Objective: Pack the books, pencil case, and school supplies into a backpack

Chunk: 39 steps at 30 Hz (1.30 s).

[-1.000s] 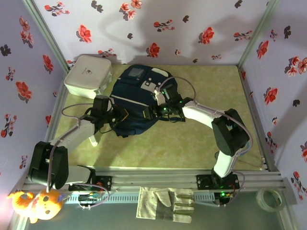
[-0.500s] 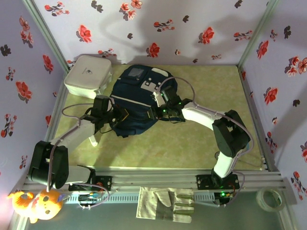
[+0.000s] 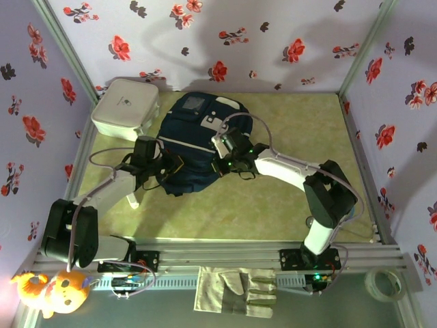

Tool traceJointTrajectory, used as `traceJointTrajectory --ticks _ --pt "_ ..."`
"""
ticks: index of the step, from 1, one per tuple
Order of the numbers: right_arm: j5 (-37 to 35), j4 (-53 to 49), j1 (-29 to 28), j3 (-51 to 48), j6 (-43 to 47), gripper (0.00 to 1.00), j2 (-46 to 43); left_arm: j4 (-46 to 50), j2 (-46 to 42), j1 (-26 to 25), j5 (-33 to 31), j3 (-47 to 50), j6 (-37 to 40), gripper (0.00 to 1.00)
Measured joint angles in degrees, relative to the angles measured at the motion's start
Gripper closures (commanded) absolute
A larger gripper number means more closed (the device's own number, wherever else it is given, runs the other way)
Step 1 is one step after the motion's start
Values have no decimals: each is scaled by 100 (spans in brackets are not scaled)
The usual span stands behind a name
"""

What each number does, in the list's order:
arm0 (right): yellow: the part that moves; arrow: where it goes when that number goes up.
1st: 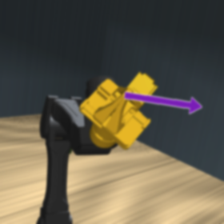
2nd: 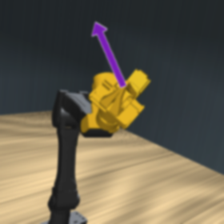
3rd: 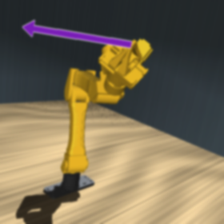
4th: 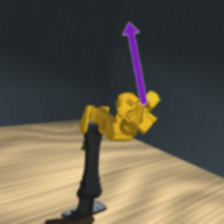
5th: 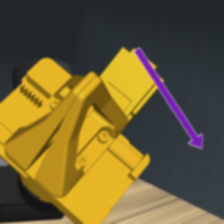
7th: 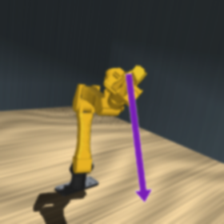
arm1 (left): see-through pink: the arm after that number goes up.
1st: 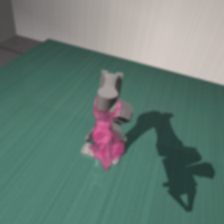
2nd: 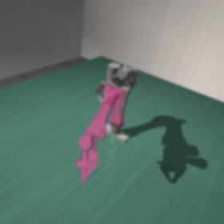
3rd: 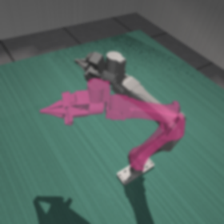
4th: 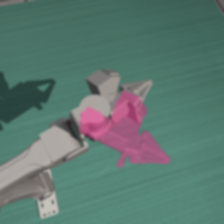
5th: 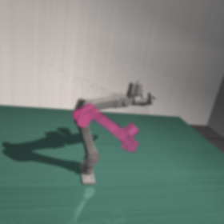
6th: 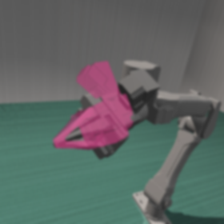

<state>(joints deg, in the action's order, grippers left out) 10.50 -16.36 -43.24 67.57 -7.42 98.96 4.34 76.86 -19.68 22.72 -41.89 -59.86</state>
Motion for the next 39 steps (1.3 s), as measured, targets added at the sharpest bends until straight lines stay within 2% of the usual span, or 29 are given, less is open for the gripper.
traceJointTrajectory --ticks 7,14,17,19,22,26,31,39 --pt "-393 -61 -514 0 -15 98 -98 -85 181 -170 -7 -52 -33 100" --pt "-501 66 -728 66 -367 97 74 -254 468 -376 -90 -74 -208 100" --pt "-605 136 -750 63 -525 89 92 -361 546 -417 -107 -74 -293 100" --pt "-693 245 -767 9 -634 78 39 -411 553 -437 -105 -74 -306 99" --pt "-820 452 -839 -337 -778 60 -306 -426 544 -490 -103 -85 -267 85" --pt "-1016 662 -831 -927 -988 45 -1154 -160 356 -516 -164 -114 -63 72" --pt "-1283 1150 -505 -1462 -1523 37 -2013 339 -243 -647 -542 -131 273 61" --pt "-1252 1493 321 -1644 -2695 31 -2105 1178 -470 -1416 -1392 -745 1143 54"
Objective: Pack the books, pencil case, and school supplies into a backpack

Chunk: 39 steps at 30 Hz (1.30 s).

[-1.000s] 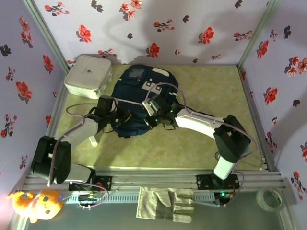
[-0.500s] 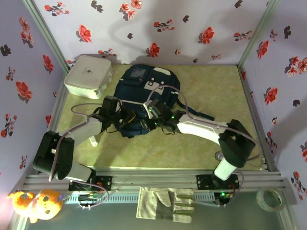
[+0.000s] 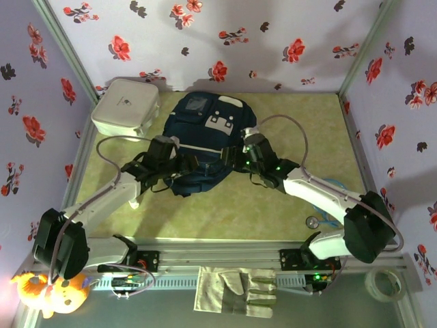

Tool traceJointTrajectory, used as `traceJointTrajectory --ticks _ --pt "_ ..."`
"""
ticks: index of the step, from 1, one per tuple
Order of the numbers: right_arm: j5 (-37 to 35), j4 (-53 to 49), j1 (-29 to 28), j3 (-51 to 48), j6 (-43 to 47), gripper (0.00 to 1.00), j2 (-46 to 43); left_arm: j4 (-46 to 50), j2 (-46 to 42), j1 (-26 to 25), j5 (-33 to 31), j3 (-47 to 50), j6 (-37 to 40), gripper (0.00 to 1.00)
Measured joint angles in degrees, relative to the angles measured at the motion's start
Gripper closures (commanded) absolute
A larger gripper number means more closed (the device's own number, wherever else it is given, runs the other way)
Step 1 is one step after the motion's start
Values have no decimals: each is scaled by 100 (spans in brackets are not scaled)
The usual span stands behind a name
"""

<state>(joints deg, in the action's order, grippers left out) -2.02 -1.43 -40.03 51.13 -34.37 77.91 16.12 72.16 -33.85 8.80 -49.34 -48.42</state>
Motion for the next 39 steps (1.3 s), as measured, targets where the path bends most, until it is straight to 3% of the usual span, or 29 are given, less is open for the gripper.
traceJointTrajectory --ticks 8,30,36,39 --pt "507 520 446 -201 -925 29 223 415 966 -625 -179 -901 780 61" --pt "968 911 452 -251 -1412 32 555 796 1821 -688 -173 -1209 1268 79" --pt "1045 990 452 -251 -1460 36 570 798 1864 -708 -177 -1224 1316 99" --pt "1064 1058 452 -251 -1635 40 595 793 1860 -710 -203 -1231 1351 100"
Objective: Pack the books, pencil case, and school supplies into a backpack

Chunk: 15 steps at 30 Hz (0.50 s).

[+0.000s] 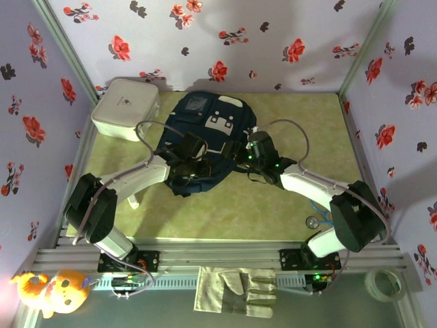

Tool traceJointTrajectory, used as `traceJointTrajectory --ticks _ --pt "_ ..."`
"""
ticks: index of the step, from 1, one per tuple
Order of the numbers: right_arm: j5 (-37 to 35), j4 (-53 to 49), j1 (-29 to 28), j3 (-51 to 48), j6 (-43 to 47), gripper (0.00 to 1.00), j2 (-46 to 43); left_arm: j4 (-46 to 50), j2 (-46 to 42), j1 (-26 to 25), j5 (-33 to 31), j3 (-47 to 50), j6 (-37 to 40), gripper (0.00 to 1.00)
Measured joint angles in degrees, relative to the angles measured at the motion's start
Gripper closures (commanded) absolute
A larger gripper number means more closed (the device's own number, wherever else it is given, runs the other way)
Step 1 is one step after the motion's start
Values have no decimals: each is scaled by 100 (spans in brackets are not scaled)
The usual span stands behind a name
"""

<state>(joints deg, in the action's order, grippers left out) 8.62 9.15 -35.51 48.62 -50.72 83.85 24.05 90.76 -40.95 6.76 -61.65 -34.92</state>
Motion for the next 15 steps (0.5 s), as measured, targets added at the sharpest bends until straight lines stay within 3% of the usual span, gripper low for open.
traceJointTrajectory --ticks 5,12,15 --pt "42 232 -24 0 -597 49 256 0 -94 -4 -26 0 11 100" --pt "133 763 -166 7 -1132 53 866 2 -190 -20 -35 0 92 100" --pt "177 826 -179 66 -1207 62 1049 2 -190 -20 -37 0 105 100"
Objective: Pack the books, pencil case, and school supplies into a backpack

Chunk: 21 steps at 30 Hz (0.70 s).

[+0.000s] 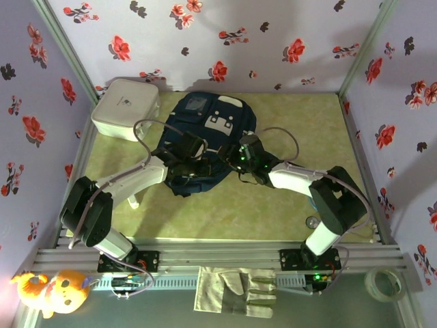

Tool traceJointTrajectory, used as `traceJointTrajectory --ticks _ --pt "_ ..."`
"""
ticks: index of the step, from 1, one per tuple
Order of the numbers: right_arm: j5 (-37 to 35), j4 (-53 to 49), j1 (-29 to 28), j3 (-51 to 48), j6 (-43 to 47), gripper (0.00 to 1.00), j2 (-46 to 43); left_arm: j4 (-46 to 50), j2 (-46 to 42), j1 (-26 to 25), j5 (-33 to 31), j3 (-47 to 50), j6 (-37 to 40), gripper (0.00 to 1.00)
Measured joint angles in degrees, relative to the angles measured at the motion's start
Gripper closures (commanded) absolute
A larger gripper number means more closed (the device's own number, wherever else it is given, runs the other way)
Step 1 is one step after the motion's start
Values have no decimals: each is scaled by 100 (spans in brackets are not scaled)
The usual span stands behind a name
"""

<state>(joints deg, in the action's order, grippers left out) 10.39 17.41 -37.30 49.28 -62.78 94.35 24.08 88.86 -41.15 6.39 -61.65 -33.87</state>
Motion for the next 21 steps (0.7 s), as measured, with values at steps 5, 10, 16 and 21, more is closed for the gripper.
traceJointTrajectory --ticks 5,10,16,21 --pt "44 87 -11 203 -74 80 177 2 0 0 -28 0 4 100" --pt "4 -20 -9 216 -61 90 177 68 0 -11 -157 0 129 100" --pt "-205 -516 59 236 313 93 -101 260 -33 -24 -555 -11 391 100" --pt "-511 -1161 345 192 935 94 -721 413 -328 9 -979 -11 629 100"
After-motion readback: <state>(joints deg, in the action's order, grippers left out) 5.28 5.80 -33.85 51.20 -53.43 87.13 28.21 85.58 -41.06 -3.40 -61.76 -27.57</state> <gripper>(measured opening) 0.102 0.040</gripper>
